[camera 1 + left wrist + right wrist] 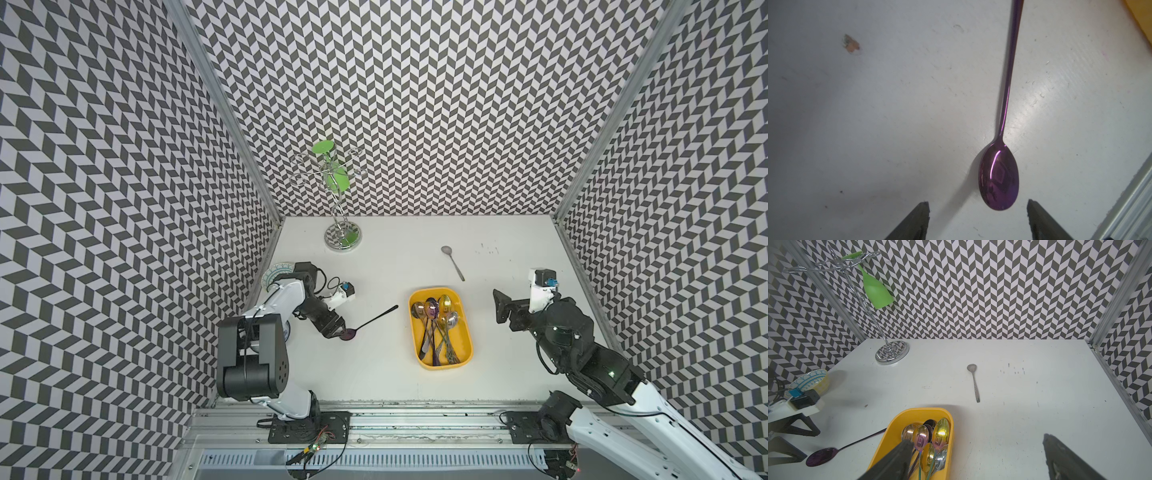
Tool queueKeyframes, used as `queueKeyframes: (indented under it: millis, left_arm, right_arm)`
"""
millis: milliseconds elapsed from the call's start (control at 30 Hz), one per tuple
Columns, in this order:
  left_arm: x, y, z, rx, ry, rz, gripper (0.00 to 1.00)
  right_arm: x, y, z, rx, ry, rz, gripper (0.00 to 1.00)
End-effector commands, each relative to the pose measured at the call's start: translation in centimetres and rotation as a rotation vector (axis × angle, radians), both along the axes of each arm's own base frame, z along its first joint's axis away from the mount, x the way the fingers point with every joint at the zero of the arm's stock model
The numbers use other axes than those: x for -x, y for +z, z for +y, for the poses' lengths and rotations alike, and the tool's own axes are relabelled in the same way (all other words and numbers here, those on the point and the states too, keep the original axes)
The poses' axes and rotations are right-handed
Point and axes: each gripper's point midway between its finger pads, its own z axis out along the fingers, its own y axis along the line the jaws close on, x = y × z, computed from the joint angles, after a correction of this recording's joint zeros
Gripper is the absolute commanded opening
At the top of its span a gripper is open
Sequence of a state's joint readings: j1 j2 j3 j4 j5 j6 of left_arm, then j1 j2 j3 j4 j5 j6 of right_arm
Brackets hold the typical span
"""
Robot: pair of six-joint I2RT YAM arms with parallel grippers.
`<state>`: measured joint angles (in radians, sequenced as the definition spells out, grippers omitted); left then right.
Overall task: Put the spoon into the storage box
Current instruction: Pick up the spoon from the center of the board.
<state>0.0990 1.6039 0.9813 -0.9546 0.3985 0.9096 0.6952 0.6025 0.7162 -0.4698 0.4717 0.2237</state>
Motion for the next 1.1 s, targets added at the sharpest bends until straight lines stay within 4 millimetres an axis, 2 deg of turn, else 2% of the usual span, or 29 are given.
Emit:
queueKeyframes:
  millis: [0,67,167,300,467,800,967,1067]
  left_arm:
    - [0.0,0.3,-0.1,0.108,0.031,0.053,0.76]
    - [-0.1,-0.3,0.1,0.146,0.071,0.101,0.72]
    - [0.8,-0.9,-0.5,0.228,0.097,0.203,0.62]
    - [1.8,-2.2,-0.7,0.243,0.111,0.26,0.6]
    - [2.8,-2.5,-1.0,0.259,0.111,0.298,0.57]
    - [3.1,-4.1,-0.2,0.192,0.15,0.337,0.47]
    - [2.9,-4.3,-0.6,0.193,0.153,0.339,0.43]
    - [2.7,-4.8,-0.7,0.196,0.17,0.355,0.37]
  right_arm:
    - [-0.3,0.9,-0.1,-0.019,-0.008,-0.044,0.99]
    - [-0.3,1.0,-0.4,-0.019,-0.024,-0.047,0.99]
    - [-0.3,0.9,-0.4,-0.018,-0.026,-0.046,0.99]
    - [-0.2,1.0,-0.5,-0.018,-0.029,-0.048,0.99]
    - [-0.4,0.8,-0.3,-0.012,-0.022,-0.044,0.99]
    - [-0.3,1.0,-0.7,-0.015,-0.039,-0.054,0.99]
    - [-0.4,0.8,-0.4,-0.013,-0.027,-0.049,0.99]
    - [-0.3,1.0,-0.9,-0.014,-0.046,-0.056,0.99]
